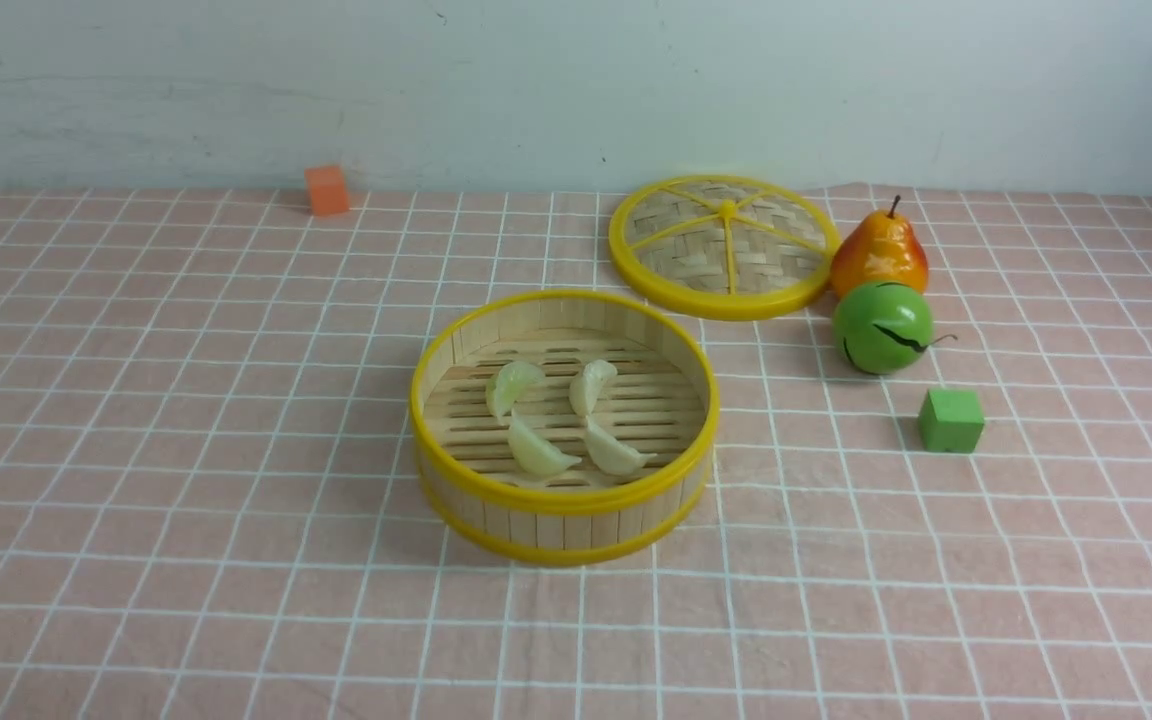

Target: Put the dumplings into the steamer on the table with the pink tablecloth.

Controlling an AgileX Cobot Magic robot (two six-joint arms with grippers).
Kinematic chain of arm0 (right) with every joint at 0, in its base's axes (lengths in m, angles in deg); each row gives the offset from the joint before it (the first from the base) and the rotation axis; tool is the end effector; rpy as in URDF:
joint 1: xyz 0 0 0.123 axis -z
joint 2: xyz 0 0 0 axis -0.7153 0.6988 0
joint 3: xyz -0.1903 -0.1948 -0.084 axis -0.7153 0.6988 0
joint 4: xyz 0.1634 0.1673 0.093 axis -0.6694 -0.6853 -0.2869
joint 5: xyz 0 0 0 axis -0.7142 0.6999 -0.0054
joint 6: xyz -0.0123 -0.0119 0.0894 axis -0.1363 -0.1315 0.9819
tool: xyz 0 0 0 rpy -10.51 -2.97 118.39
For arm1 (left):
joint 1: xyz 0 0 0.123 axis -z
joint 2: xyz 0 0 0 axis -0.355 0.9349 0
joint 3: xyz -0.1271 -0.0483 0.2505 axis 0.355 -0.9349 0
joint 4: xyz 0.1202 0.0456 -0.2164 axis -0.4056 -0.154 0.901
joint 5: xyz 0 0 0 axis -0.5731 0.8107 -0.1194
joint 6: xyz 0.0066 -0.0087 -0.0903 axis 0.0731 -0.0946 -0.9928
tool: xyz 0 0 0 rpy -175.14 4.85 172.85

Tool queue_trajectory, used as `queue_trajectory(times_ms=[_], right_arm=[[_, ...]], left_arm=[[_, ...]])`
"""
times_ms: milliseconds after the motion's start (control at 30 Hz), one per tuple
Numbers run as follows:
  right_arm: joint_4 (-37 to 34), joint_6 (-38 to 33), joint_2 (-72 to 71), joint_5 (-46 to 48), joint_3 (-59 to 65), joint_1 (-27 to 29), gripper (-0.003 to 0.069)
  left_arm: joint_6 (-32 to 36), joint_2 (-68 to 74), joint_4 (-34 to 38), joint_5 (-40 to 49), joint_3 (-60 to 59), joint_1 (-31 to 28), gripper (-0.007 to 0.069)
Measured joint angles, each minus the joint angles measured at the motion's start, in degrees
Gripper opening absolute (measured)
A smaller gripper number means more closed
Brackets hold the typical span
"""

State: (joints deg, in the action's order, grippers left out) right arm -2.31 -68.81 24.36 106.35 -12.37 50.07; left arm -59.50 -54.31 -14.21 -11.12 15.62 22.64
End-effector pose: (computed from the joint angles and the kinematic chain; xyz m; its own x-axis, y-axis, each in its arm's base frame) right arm 0.0521 -0.0028 0.1738 -0.2908 0.1192 -0.9493 0.0928 0.9910 0.0960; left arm 0.0547 -0.0025 0.1928 -0.1409 -0.3144 -0.9388 -0.0059 0.9485 -0.3167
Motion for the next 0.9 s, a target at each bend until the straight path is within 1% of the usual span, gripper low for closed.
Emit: queue_trajectory(times_ms=[33,67,133,300,900], right_arm=[[0.0,0.0,0.0,0.0,0.0,0.0,0.0027],[0.0,0.0,0.0,0.0,0.0,0.0,0.0031],[0.0,0.0,0.0,0.0,0.0,0.0,0.0032],[0.0,0.0,0.0,0.0,0.0,0.0,0.0034],[0.0,0.0,0.0,0.0,0.0,0.0,0.0057]], left_arm=[[0.0,0.0,0.1,0.0,-0.3,-0.1,0.0019],[0.0,0.0,0.0,0.6,-1.3,-0.4,-0.0014],[-0.2,0.0,-0.2,1.2,-1.5,-0.4,-0.0013],[-2.0,0.0,-0.6,7.3,-1.7,-0.4,-0.0013],[-2.4,0.0,-0.6,7.5,-1.7,-0.4,-0.0013]])
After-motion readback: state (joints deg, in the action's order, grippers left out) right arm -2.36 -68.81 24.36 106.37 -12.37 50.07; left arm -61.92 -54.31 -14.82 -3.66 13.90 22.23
